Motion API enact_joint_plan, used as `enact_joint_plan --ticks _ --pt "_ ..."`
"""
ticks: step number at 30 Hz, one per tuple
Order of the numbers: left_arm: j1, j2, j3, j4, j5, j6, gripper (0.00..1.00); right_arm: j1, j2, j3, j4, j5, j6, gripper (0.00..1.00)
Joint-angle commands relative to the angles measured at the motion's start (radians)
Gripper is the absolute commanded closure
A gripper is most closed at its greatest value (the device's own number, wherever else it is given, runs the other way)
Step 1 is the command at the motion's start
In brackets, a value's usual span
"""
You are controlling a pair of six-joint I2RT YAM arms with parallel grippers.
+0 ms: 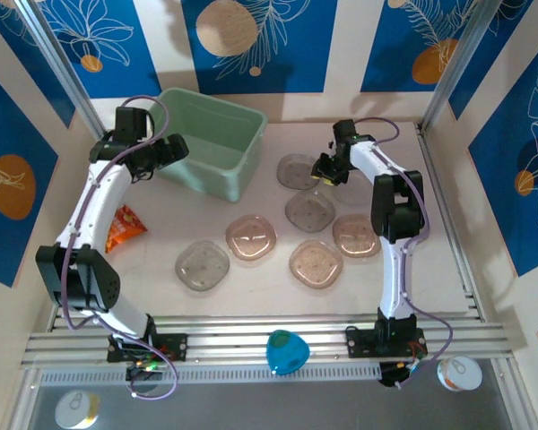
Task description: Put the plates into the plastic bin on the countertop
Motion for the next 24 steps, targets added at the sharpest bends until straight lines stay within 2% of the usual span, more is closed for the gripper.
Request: enact_joint_plan --ticks 1,13,24 --pt "0.011 0.014 0.043 -0.053 0.023 -0.019 0.04 0.007 0.029 0.030 -0.014 0.020 0.018 0.60" --pt "0.011 0.019 0.044 -0.067 0.014 -0.020 0.03 0.011 0.049 0.030 0.028 0.023 0.003 0.65" --pt "0.011 0.017 0.042 -0.073 0.005 -0.017 0.03 0.019 0.015 0.038 0.027 0.064 0.016 0.65"
